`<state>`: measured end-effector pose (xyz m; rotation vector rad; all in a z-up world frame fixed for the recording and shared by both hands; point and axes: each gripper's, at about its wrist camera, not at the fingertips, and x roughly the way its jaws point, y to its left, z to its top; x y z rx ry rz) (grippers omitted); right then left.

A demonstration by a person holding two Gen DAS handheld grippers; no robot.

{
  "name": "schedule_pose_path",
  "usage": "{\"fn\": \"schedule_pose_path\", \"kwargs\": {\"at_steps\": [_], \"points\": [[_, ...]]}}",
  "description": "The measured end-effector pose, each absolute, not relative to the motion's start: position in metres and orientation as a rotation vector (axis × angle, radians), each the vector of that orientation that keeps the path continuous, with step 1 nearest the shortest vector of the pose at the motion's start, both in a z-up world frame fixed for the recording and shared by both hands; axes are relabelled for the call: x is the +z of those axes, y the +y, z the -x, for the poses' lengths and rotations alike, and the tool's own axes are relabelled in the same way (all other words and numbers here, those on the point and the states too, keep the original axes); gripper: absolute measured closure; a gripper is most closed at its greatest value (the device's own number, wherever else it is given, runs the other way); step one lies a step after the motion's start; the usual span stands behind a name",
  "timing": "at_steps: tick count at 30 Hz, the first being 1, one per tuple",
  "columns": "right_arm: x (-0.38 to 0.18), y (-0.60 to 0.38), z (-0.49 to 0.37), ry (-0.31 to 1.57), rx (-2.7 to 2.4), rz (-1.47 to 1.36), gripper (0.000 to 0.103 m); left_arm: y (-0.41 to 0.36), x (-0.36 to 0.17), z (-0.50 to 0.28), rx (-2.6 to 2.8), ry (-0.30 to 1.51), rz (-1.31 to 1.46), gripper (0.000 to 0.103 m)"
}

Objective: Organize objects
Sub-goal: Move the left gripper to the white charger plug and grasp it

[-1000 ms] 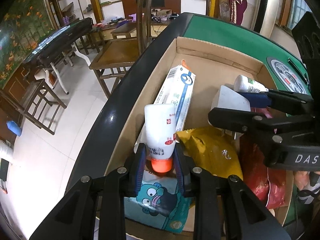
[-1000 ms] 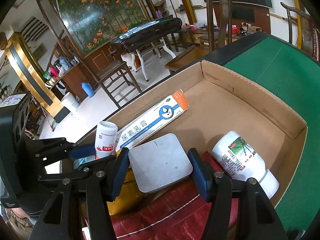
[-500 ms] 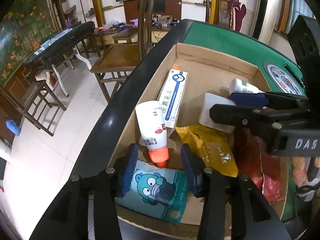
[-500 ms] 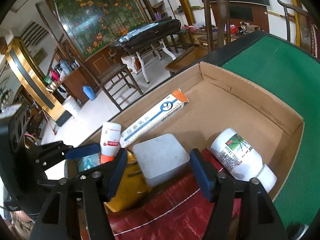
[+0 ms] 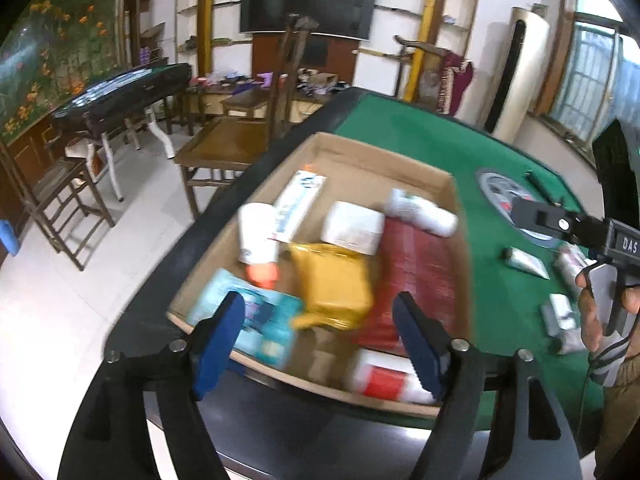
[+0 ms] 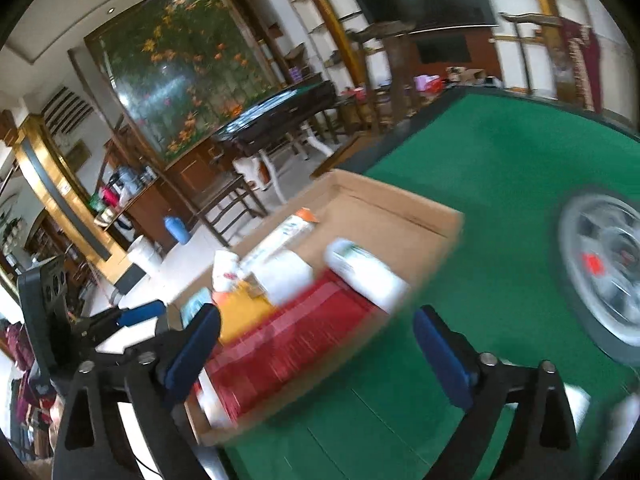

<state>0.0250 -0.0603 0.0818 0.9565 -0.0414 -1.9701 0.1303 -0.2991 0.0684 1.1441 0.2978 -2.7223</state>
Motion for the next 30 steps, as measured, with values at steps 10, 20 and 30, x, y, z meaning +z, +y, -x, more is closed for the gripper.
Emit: {"fn": "schedule_pose_path", "kwargs": {"at_steps": [10, 20, 30], "points": [[0.074, 0.099, -0.026, -0.215, -2.125, -0.918, 0.0, -0.195, 0.071, -0.115, -2.898, 0.231, -1.335, 0.025], [0.07, 0.165, -0.005, -0.519, -2.202, -0.956, 0.0, -0.084, 0.032, -0.081, -2.991, 0.177, -1.613, 0.025], [0.068, 0.147, -0.012, -0.409, -2.195, -0.972, 0.0, -0.035, 0.021, -0.045, -3.004, 0.125, -1.625, 0.025]]}}
